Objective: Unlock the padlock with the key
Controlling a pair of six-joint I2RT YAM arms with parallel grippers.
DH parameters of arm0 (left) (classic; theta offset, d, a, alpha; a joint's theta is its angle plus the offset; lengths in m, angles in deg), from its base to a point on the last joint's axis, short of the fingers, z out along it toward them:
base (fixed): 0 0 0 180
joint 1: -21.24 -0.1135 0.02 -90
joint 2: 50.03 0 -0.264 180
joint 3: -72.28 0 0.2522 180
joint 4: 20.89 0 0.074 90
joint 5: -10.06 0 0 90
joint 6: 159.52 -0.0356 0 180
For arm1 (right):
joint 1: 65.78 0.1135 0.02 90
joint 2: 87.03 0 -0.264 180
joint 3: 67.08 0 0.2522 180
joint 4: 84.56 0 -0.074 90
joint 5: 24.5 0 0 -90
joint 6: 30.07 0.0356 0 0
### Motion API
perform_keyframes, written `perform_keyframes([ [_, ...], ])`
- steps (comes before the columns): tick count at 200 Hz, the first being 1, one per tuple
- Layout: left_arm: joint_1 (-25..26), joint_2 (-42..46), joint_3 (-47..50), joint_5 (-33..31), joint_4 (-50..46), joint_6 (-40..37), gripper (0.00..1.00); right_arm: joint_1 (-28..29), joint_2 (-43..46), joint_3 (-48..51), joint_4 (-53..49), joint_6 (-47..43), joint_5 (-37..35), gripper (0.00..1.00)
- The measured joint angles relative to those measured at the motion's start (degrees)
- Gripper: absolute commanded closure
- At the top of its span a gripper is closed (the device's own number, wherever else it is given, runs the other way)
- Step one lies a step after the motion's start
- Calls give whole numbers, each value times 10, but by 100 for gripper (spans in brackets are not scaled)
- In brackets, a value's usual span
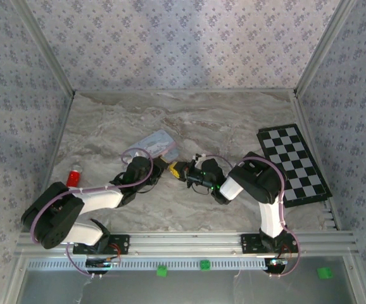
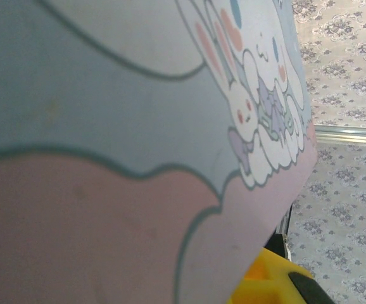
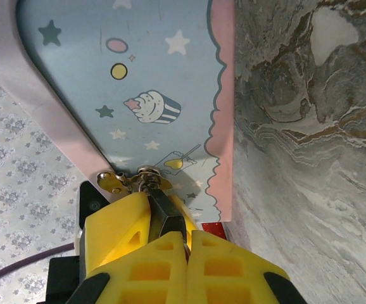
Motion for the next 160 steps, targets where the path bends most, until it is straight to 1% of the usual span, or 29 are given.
perform_keyframes([
  [50,0,0,0,4,-3,0,100,0,0,8,5,-1,0,100],
  [55,1,0,0,6,-3,0,100,-1,1,10,7,-1,1,95],
  [70,3,0,0,17,-3,0,100,-3,6,22,14,-3,7,77],
  [79,6,0,0,27,-2,-2,100,-5,9,28,17,-4,16,72],
  [88,9,2,0,33,-3,-4,100,-7,11,36,17,-7,24,69],
  [130,12,6,0,62,-21,-14,100,-11,11,66,31,-12,49,67],
  [160,12,11,0,73,-29,-20,100,-16,26,93,35,-35,60,66],
])
